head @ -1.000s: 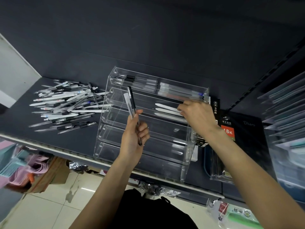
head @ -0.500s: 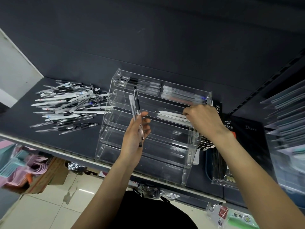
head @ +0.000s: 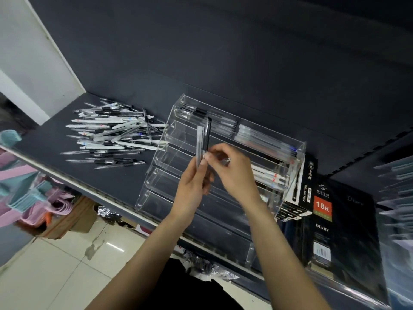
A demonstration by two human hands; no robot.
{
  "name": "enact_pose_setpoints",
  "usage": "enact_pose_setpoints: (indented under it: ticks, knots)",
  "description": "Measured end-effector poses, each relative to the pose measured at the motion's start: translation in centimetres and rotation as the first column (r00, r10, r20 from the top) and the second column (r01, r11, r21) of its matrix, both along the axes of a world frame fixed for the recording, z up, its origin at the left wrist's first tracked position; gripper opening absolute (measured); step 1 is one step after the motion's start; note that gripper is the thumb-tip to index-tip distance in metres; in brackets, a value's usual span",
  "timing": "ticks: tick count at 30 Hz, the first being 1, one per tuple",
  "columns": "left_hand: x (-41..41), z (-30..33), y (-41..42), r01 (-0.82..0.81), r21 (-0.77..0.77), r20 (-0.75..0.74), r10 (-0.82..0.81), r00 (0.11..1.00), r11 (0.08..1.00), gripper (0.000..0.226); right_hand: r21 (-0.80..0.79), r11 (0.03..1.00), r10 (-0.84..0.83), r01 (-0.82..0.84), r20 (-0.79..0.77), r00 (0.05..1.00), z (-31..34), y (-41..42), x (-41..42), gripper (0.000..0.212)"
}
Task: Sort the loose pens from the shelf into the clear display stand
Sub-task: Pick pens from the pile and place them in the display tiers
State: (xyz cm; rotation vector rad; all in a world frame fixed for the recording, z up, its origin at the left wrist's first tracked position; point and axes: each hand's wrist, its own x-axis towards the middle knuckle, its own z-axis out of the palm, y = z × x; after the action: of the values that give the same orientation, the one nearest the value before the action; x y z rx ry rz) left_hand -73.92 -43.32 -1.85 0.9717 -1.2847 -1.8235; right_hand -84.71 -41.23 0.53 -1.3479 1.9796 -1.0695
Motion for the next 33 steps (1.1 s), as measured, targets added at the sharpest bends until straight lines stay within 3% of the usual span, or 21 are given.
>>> enact_pose_setpoints:
  ticks: [3,6,7,8,9,10,11,12,14,17,22,27,30,33]
  knots:
    - [0.9,0.4,-0.9,0.001,-0.114,0.025,0.002,1.0,0.993,0.025,0.003,0.999,0.034,-0.036,0.259,0.965,0.4,-1.5,0.5,0.012]
    - [2.1,0.4,-1.9,-0.006,-0.075,0.046,0.009,0.999,0.997,0.025,-0.076,0.995,-0.019,0.063,0.479,0.878,2.6,-4.1,0.3,0.008]
    - [2.5,0.3,-2.4,-0.033,-0.062,0.057,0.037,0.998,0.998,0.025,-0.121,0.987,-0.038,0.104,0.452,0.891,3.4,-5.0,-0.2,0.006]
    - [3.0,0.0,-2.9,-0.072,-0.059,0.069,0.076,0.995,0.996,0.025,-0.168,0.978,-0.064,0.123,0.317,0.946,4.1,-5.9,-1.0,0.005]
    - [3.5,-0.2,-3.4,-0.114,-0.058,0.078,0.118,0.99,0.992,0.025,-0.196,0.975,-0.087,0.102,0.079,0.993,4.6,-6.7,-2.0,0.005]
    - [4.0,-0.5,-4.1,-0.153,-0.049,0.083,0.157,0.984,0.987,0.024,-0.185,0.981,-0.097,0.058,-0.207,0.974,5.0,-7.3,-2.8,0.008]
    - [4.5,-0.7,-4.6,-0.186,-0.028,0.09,0.188,0.978,0.982,0.024,-0.143,0.989,-0.087,0.025,-0.447,0.89,5.1,-7.9,-3.4,0.012]
    - [5.0,-0.9,-5.2,-0.209,0.002,0.096,0.208,0.973,0.978,0.024,-0.083,0.997,-0.057,0.009,-0.593,0.803,5.0,-8.5,-3.9,0.015]
    - [5.6,-1.1,-6.1,-0.225,0.062,0.092,0.219,0.971,0.972,0.027,0.036,0.999,0.037,-0.017,-0.7,0.713,4.3,-9.6,-4.4,0.02]
    - [5.7,-1.3,-6.6,-0.211,0.14,0.042,0.207,0.977,0.967,0.035,0.131,0.989,0.145,-0.071,-0.733,0.665,3.0,-10.9,-4.2,0.023]
    - [5.8,-1.5,-6.8,-0.177,0.228,-0.067,0.197,0.978,0.958,0.041,0.126,0.989,0.145,-0.074,-0.762,0.631,1.9,-11.6,-3.9,0.025]
    - [5.9,-1.0,-6.8,-0.169,0.235,-0.032,0.181,0.983,0.957,0.035,0.16,0.985,0.166,-0.06,-0.803,0.572,1.5,-11.2,-3.4,0.028]
    - [5.9,-0.6,-6.6,-0.122,0.238,-0.089,0.146,0.985,0.964,0.028,-0.022,0.998,0.02,-0.055,-0.755,0.656,2.1,-9.7,-2.3,0.027]
    - [5.1,0.1,-6.4,-0.112,0.193,-0.148,0.141,0.979,0.975,0.023,-0.18,0.982,-0.038,-0.049,-0.453,0.891,2.7,-6.4,0.0,0.02]
